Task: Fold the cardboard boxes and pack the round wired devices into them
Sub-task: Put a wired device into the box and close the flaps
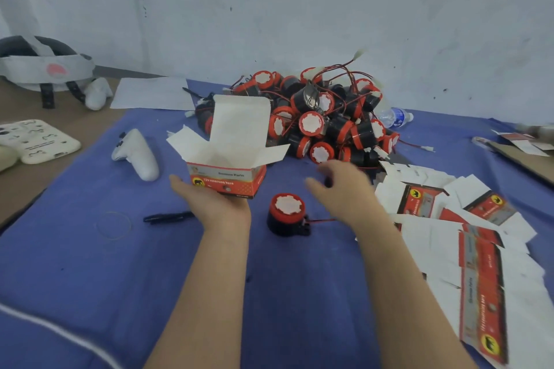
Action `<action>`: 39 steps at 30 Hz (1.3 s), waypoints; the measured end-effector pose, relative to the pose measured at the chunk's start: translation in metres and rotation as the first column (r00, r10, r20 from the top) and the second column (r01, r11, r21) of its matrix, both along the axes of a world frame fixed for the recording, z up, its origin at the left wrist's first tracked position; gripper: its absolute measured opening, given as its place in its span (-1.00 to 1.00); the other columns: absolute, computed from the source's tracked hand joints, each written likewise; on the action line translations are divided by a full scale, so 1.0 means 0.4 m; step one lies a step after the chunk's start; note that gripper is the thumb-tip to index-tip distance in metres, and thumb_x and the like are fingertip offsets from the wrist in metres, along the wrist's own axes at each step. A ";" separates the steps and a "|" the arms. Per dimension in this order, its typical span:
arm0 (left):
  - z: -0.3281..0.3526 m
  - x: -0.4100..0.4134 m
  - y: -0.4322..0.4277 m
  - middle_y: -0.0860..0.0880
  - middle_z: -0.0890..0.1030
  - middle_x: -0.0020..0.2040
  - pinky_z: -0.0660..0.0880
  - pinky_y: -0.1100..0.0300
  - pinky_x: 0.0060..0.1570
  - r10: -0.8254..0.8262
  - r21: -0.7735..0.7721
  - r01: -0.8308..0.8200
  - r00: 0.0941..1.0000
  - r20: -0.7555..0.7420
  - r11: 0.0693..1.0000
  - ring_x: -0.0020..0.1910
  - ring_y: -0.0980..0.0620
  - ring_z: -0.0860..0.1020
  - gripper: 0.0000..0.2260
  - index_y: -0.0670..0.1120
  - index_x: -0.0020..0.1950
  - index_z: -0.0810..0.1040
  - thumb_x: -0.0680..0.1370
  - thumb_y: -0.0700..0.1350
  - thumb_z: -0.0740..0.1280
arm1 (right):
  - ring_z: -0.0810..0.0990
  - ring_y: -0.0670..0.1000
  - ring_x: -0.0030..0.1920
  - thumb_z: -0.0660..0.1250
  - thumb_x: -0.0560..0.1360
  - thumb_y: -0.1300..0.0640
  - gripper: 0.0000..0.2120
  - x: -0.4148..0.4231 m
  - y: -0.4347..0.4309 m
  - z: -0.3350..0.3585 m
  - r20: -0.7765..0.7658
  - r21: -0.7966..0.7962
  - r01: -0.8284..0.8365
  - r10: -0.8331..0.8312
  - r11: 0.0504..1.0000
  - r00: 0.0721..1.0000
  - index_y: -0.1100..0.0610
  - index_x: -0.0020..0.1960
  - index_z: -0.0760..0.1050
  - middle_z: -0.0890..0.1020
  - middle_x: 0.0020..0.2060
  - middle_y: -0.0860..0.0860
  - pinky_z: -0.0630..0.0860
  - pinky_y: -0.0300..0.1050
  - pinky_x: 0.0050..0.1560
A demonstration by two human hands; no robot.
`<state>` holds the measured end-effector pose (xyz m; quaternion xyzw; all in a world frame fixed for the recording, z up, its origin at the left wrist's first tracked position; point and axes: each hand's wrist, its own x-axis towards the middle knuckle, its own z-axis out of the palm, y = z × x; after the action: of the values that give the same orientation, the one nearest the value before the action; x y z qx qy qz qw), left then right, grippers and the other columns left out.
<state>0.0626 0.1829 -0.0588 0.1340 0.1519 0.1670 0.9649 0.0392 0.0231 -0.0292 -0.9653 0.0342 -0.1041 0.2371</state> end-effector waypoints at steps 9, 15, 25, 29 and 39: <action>-0.021 0.017 -0.038 0.00 0.69 -0.15 0.61 0.07 -0.02 -0.032 0.514 0.123 0.983 -0.181 0.849 -0.11 0.03 0.66 -0.47 -0.04 -0.04 0.54 0.64 0.24 -0.10 | 0.56 0.15 0.09 0.38 0.44 0.01 -0.54 -0.004 0.048 -0.030 -0.315 -0.150 -0.254 0.197 0.956 0.929 0.07 0.29 0.36 0.59 0.06 0.07 0.53 0.09 0.10; -0.039 0.015 -0.074 -0.16 0.62 0.07 0.50 -0.14 0.21 -0.046 0.694 0.207 0.969 -0.243 0.690 0.09 -0.13 0.59 -0.63 -0.08 0.03 0.49 0.69 0.07 -0.03 | 0.35 0.21 0.34 0.39 0.48 0.10 -0.32 0.010 -0.053 0.012 0.309 0.242 0.235 -0.305 0.941 0.901 0.00 0.50 0.15 0.39 0.36 0.13 0.34 0.10 0.32; -0.061 0.022 -0.095 -0.13 0.59 -0.14 0.44 0.23 -0.31 -0.188 0.833 0.363 0.931 -0.312 0.418 -0.25 0.02 0.49 -0.75 -0.14 -0.05 0.58 0.58 -0.28 0.10 | 0.43 0.08 0.31 0.33 0.51 0.11 -0.44 0.027 0.033 -0.072 0.160 0.174 -0.269 0.242 0.947 0.957 0.04 0.47 0.26 0.48 0.31 0.05 0.39 0.03 0.31; -0.033 0.015 -0.101 0.05 0.64 -0.18 0.47 0.24 -0.25 -0.298 0.733 0.438 0.898 -0.324 0.520 -0.14 0.09 0.58 -0.61 0.08 -0.13 0.58 0.65 0.17 0.03 | 0.52 -0.01 0.18 0.38 0.48 0.12 -0.54 0.022 0.020 -0.077 0.197 0.226 -0.293 0.250 0.929 0.948 0.03 0.35 0.37 0.57 0.17 -0.06 0.47 -0.09 0.20; -0.053 -0.003 -0.107 -0.06 0.61 -0.02 0.43 0.41 -0.37 -0.262 0.931 0.283 0.940 -0.220 0.232 -0.18 0.14 0.54 -0.72 -0.10 0.13 0.53 0.67 -0.07 0.04 | 0.36 -0.06 -0.01 0.46 0.38 0.09 -0.64 0.031 0.024 -0.081 0.361 0.003 -0.203 0.188 0.979 0.913 0.03 0.13 0.46 0.40 -0.14 -0.25 0.18 -0.18 -0.06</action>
<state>0.0615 0.1400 -0.0798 0.7070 0.0051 0.0529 0.7052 0.0516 0.0325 -0.0616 -0.9237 -0.1043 -0.2535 0.2678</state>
